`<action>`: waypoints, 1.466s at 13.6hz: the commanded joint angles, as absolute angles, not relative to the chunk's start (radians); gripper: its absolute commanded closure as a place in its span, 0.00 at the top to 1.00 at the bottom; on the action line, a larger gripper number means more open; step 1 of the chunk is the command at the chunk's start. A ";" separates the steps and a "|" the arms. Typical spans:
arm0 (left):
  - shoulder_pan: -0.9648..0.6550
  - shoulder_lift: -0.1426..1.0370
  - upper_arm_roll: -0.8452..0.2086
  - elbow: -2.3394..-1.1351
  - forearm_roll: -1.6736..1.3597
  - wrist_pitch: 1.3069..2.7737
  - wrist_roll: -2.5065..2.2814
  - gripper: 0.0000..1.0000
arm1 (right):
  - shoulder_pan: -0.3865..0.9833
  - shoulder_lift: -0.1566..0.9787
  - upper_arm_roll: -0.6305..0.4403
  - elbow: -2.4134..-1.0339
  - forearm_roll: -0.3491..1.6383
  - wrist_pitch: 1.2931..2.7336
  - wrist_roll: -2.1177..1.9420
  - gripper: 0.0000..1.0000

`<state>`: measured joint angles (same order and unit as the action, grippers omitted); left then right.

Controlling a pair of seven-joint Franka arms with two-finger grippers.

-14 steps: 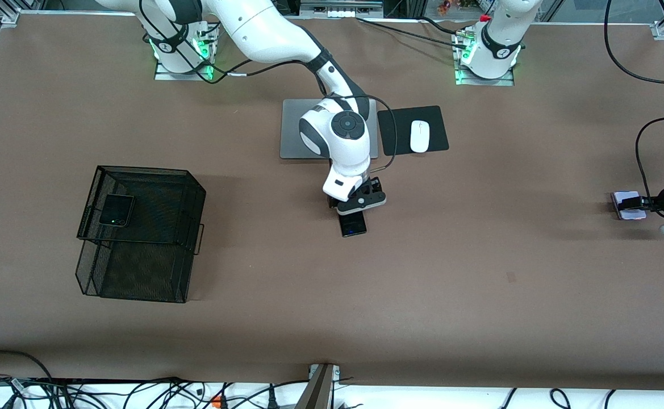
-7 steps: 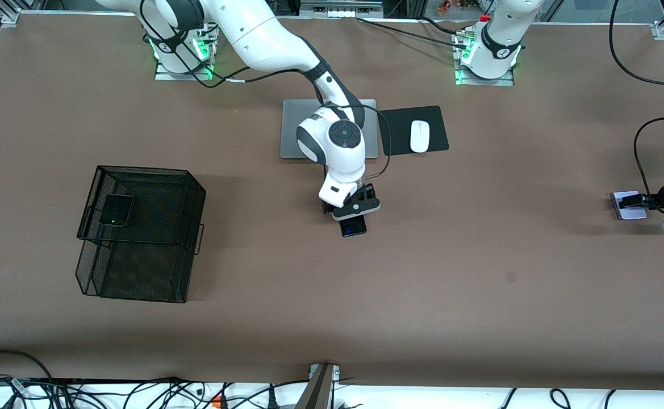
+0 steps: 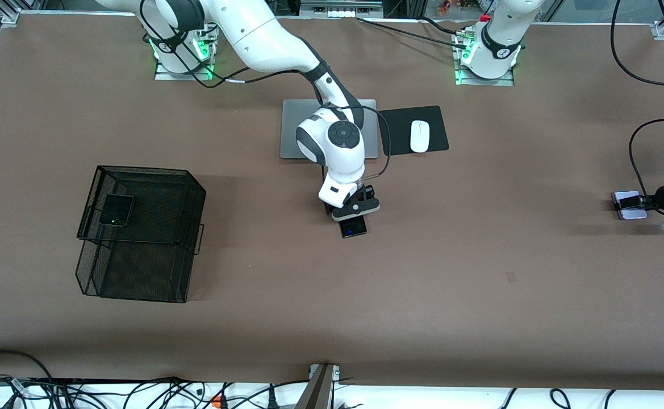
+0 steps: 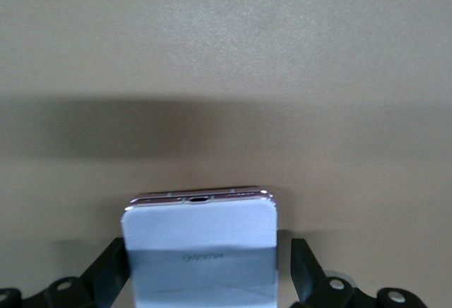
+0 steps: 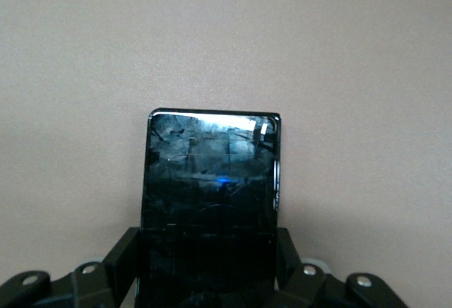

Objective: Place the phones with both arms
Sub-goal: 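Carry the bar phone to the basket while the left gripper lifts the white phone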

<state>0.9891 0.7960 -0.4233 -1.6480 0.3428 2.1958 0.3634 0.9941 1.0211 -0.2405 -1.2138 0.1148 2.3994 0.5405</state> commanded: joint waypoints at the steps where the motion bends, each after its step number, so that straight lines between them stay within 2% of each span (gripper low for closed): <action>1: 1.002 0.810 -0.431 -1.643 0.310 2.197 0.391 1.00 | 0.986 0.907 -0.244 -1.218 0.112 2.256 0.549 0.00; 2: 1.002 0.807 -0.431 -1.643 0.316 2.197 0.391 0.93 | 0.980 0.853 -0.247 -1.216 0.130 2.196 0.548 0.00; 3: 1.000 0.805 -0.431 -1.643 0.322 2.195 0.391 0.55 | 0.957 0.801 -0.255 -1.216 0.153 2.125 0.548 0.00; 4: 0.997 0.802 -0.431 -1.641 0.322 2.195 0.391 0.36 | 0.936 0.742 -0.261 -1.216 0.159 2.053 0.548 0.00; 5: 0.996 0.801 -0.433 -1.641 0.324 2.194 0.390 0.22 | 0.919 0.695 -0.271 -1.218 0.155 1.998 0.548 0.00; 8: 0.976 0.770 -0.451 -1.634 0.324 2.143 0.379 0.21 | 0.914 0.559 -0.421 -1.334 0.144 1.835 0.539 0.00; 11: 0.881 0.759 -0.451 -1.544 0.322 2.018 0.367 0.22 | 0.914 0.387 -0.579 -1.572 0.144 1.848 0.376 0.00; 13: 0.798 0.759 -0.448 -1.474 0.310 1.910 0.312 0.22 | 0.914 0.332 -0.693 -1.664 0.149 1.861 0.249 0.00; 17: 0.631 0.759 -0.465 -1.462 0.273 1.855 0.111 0.23 | 0.913 0.296 -0.787 -1.921 0.156 2.090 0.124 0.00; 20: 0.462 0.767 -0.471 -1.471 0.198 1.842 -0.020 0.23 | 0.910 0.310 -0.787 -1.991 0.164 2.154 0.114 0.00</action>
